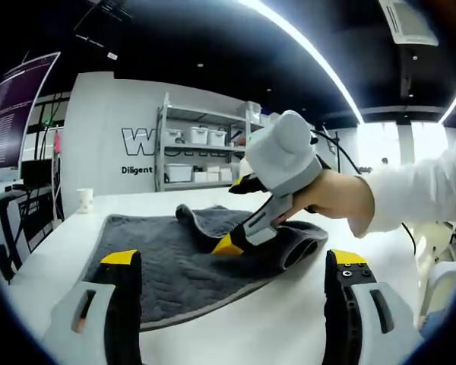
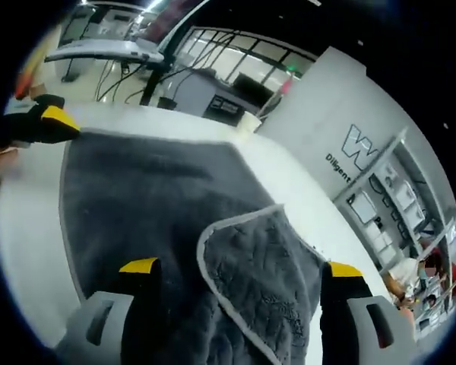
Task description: Open the folded towel by lifting each exposed corner and separating the folded layers until the towel lies flat within the target outline without major curled edges
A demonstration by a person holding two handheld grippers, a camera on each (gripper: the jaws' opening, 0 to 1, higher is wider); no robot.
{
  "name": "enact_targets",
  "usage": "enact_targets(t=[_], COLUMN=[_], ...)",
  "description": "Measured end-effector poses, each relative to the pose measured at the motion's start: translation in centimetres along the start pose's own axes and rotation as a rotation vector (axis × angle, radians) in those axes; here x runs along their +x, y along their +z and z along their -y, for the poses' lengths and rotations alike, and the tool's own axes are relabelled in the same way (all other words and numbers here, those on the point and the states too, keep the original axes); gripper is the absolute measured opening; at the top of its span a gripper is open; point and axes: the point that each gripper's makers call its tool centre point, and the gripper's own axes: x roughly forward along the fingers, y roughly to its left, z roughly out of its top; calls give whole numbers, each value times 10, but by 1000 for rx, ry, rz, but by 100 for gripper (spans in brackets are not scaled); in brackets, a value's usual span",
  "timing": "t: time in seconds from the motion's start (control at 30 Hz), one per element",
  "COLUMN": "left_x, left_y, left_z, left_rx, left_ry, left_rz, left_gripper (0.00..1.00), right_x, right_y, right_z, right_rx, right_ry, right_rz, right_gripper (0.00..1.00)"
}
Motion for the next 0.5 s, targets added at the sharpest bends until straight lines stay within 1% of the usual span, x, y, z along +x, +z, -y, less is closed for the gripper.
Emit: enact_targets(t=[0.13, 0.27, 0.37, 0.5], left_x=[1, 1, 1, 2], left_y=[0, -1, -1, -2], left_z=[-2, -3, -3, -3], left_rx=[0, -1, 0, 0], left_ry=[5, 7, 7, 10], left_rz=[-3, -5, -6, -12], left_gripper=[99, 99, 99, 99], right_x=[5, 10, 10, 11], right_y=[2, 3, 4, 4], right_z=[-5, -10, -13, -16], right_rx=[-47, -73, -79, -78], right_ry=[-9, -1, 3, 12], right_rz=[10, 25, 35, 44], right_gripper=[77, 68, 62, 57])
